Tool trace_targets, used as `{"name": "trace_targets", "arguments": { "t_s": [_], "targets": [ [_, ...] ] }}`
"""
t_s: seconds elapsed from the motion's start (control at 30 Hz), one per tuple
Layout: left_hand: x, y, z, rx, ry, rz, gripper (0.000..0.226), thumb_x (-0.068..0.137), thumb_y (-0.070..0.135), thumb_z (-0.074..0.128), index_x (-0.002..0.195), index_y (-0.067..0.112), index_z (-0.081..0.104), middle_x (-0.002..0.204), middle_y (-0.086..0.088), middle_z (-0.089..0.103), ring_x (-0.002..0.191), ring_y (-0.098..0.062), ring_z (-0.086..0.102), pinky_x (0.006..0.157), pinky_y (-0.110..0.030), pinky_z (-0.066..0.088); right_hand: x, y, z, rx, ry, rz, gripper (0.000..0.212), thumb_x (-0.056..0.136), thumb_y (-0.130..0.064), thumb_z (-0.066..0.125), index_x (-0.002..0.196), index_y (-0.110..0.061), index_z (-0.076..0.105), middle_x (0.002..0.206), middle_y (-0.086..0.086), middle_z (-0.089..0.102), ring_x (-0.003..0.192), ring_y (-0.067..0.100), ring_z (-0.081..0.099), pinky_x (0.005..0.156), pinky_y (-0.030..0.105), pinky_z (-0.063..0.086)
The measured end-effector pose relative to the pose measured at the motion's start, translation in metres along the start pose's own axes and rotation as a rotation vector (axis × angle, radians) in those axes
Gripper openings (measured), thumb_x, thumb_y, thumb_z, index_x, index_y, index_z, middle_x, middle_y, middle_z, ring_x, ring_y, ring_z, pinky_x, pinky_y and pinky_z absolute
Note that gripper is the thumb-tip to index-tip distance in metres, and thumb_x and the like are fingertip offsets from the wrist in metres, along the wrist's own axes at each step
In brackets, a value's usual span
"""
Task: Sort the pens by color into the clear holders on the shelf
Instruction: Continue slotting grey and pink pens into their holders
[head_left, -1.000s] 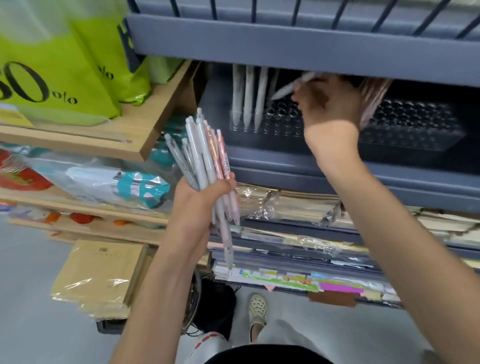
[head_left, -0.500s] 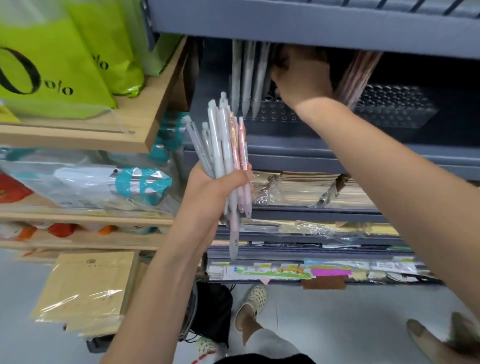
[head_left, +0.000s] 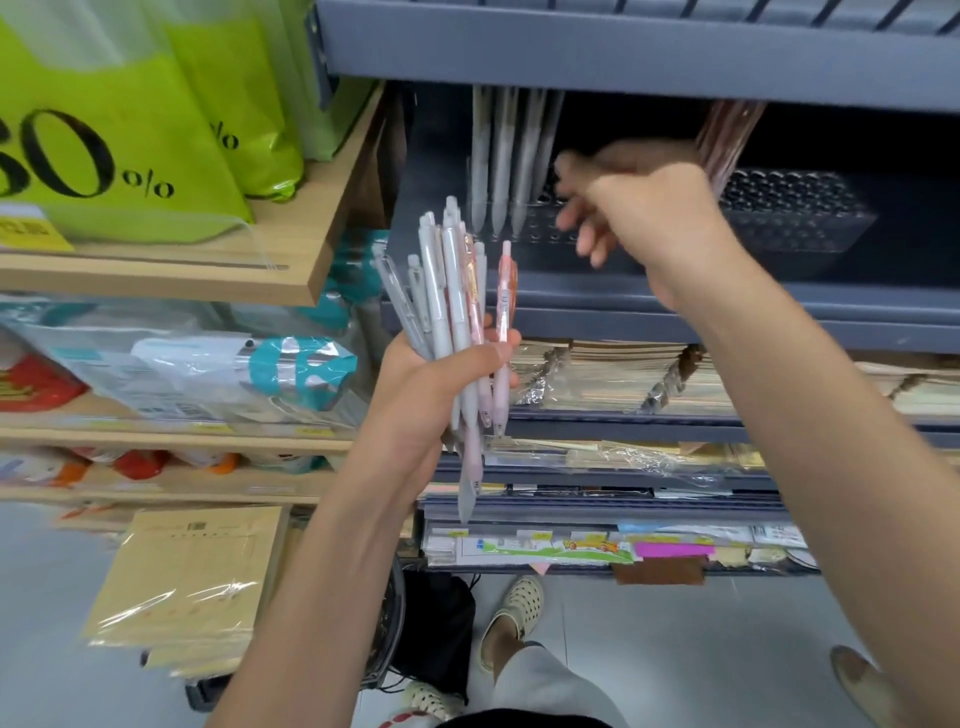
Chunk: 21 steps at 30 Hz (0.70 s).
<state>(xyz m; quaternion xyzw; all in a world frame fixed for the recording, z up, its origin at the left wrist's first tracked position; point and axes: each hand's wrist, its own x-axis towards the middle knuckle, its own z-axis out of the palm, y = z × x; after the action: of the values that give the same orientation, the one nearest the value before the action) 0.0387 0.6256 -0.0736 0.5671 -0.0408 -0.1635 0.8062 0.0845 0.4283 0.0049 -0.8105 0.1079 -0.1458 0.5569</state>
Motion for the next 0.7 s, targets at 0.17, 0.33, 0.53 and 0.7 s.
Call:
{"name": "trace_targets", "arguments": {
  "t_s": [0.17,0.33,0.53,0.7],
  "targets": [
    [0.004,-0.004,0.006,0.043,-0.066,0.016,0.029,0.071,0.009,0.076,0.099,0.015,0.071,0.088,-0.007,0.078,0.070,-0.020,0.073,0.063,-0.030,0.059,-0.052,0.014,-0.003,0.026,-0.328,0.066,0.022,0.080,-0.033,0.078,0.089,-0.014,0.074,0.075,0.004,0.072,0.051,0.012,0.051,0.042,0.023,0.039],
    [0.005,-0.012,0.022,0.039,-0.140,0.009,0.030,0.072,0.008,0.074,0.102,0.009,0.069,0.083,-0.004,0.077,0.066,-0.020,0.072,0.060,-0.033,0.060,-0.061,0.025,-0.018,0.137,-0.261,0.091,0.021,0.078,-0.017,0.080,0.092,-0.009,0.067,0.068,-0.001,0.068,0.055,0.011,0.055,0.048,0.022,0.045],
    [0.010,-0.018,0.043,-0.067,-0.110,0.002,0.032,0.073,0.005,0.071,0.105,0.007,0.066,0.085,-0.009,0.077,0.063,-0.022,0.071,0.054,-0.029,0.056,-0.066,0.034,-0.055,0.432,-0.103,-0.036,0.013,0.092,-0.015,0.065,0.096,-0.007,0.055,0.085,0.020,0.072,0.063,0.022,0.066,0.058,0.026,0.054],
    [0.019,-0.016,0.055,-0.078,-0.060,0.044,0.029,0.076,0.006,0.069,0.105,0.007,0.065,0.086,-0.009,0.077,0.055,-0.018,0.063,0.049,-0.027,0.052,-0.051,0.037,-0.100,0.413,0.312,-0.118,0.005,0.092,-0.011,0.059,0.097,-0.009,0.058,0.076,0.009,0.073,0.064,0.021,0.069,0.060,0.024,0.056]
  ]
}}
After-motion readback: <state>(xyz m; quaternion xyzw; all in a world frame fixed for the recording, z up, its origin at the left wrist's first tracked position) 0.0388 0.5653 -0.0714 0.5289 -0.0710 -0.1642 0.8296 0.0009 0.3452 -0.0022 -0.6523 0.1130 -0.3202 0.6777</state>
